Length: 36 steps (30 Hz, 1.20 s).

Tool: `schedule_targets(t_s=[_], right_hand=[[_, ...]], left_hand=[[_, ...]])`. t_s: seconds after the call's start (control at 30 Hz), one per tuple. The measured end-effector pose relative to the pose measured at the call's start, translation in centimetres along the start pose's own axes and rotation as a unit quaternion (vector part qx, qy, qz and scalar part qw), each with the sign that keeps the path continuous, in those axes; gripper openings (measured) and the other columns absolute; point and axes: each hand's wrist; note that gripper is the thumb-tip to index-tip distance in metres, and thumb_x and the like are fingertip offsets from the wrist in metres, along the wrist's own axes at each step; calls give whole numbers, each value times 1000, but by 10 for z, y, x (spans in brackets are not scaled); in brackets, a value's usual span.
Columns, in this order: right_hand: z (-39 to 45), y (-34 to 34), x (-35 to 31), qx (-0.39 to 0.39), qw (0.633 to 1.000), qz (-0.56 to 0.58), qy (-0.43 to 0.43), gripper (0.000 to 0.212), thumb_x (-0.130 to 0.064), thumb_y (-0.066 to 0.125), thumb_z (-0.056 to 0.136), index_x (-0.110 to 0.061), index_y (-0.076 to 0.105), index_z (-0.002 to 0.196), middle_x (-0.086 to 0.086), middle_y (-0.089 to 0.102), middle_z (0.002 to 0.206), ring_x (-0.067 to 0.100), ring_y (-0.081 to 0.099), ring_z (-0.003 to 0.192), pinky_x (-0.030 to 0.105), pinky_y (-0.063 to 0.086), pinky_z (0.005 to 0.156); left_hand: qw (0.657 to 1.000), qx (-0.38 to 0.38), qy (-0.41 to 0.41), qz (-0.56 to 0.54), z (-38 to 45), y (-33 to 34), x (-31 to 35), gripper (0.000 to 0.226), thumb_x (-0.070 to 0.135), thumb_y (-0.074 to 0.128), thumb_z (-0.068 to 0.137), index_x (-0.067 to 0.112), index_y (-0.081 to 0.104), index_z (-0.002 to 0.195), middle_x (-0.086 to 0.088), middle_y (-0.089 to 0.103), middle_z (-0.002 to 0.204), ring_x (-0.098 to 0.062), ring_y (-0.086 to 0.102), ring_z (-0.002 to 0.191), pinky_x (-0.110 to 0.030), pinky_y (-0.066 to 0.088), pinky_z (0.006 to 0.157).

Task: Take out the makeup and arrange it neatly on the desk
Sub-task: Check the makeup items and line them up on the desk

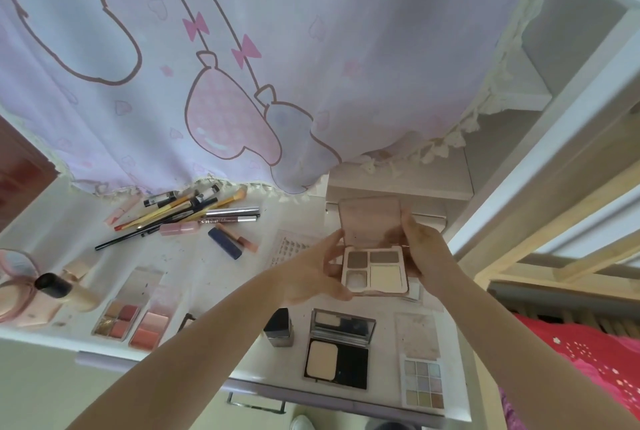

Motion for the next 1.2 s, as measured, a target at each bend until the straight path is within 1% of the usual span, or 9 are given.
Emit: schedule_targets(t_s=[0.1, 0.3, 0.4, 0.57, 0.67, 0.8, 0.93, 1.1, 1.2], right_hand=[[11, 4, 14, 33, 998, -48, 19, 45, -42, 34, 96, -13, 55, 68, 5, 58, 65, 21, 54, 59, 28, 43, 58], [33, 0, 46, -8, 991, -132, -1, 22, -14, 34, 98, -9, 52, 86, 6, 55, 79, 12, 48, 62, 16, 41, 50], [44, -6, 58, -10, 985, -170, 12, 18, -8, 31, 98, -6, 48, 91, 4, 48, 70, 11, 42, 57, 13, 35, 48], [59, -10, 79, 9, 976, -216, 31, 20, -8, 29, 98, -5, 47, 90, 13, 53, 84, 23, 49, 74, 25, 37, 59], [63, -10, 90, 4, 968, -248, 42, 24, -10, 32, 97, -2, 55, 101, 11, 53, 90, 23, 49, 83, 28, 38, 71], [66, -7, 101, 13, 960, -274, 56, 29, -11, 36, 97, 2, 57, 112, 21, 60, 108, 25, 51, 89, 32, 43, 84], [65, -4, 107, 14, 931, -363, 42, 31, -10, 33, 97, 5, 57, 109, 19, 61, 113, 30, 55, 107, 22, 36, 77], [72, -2, 112, 18, 908, -416, 34, 27, -5, 36, 94, 5, 60, 100, 19, 64, 106, 30, 59, 100, 23, 38, 72], [73, -1, 111, 7, 900, -435, 34, 26, -6, 36, 94, 4, 60, 97, 19, 65, 104, 30, 60, 98, 21, 36, 68]], left_hand=[[997, 21, -36, 61, 11, 1, -9, 96, -23, 55, 74, 24, 12, 146, -2, 38, 144, -25, 49, 123, -37, 46, 98], [972, 32, -65, 223, 35, -4, -17, 98, -16, 64, 70, 22, 14, 145, -7, 52, 128, -22, 51, 121, -31, 46, 98], [956, 29, -74, 282, 50, -5, -20, 99, -11, 66, 71, 20, 9, 146, -9, 54, 124, -22, 51, 117, -27, 44, 95], [971, 39, -129, 196, 77, -5, -33, 86, -11, 62, 74, 20, 21, 143, -11, 49, 132, -29, 51, 118, -47, 43, 101], [970, 59, -163, 171, 87, 2, -40, 71, -8, 59, 79, 10, 27, 140, -12, 44, 135, -28, 45, 124, -38, 38, 106], [962, 80, -199, 171, 95, 7, -49, 62, -1, 58, 84, 5, 28, 138, -12, 43, 136, -20, 44, 115, -25, 36, 94], [946, 72, -237, 210, 99, 10, -51, 53, 11, 55, 88, 5, 34, 136, -12, 46, 132, -25, 44, 122, -21, 40, 88], [934, 79, -241, 251, 104, 9, -50, 38, 15, 48, 91, 4, 45, 128, -4, 46, 107, -16, 43, 98, -21, 31, 78], [922, 83, -255, 280, 105, 6, -51, 41, 18, 47, 92, 2, 42, 130, -6, 46, 108, -17, 44, 99, -23, 32, 79]])
Point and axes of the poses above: each hand's wrist, its own z-axis towards the middle knuckle, its own y-axis out of the palm, x = y × z
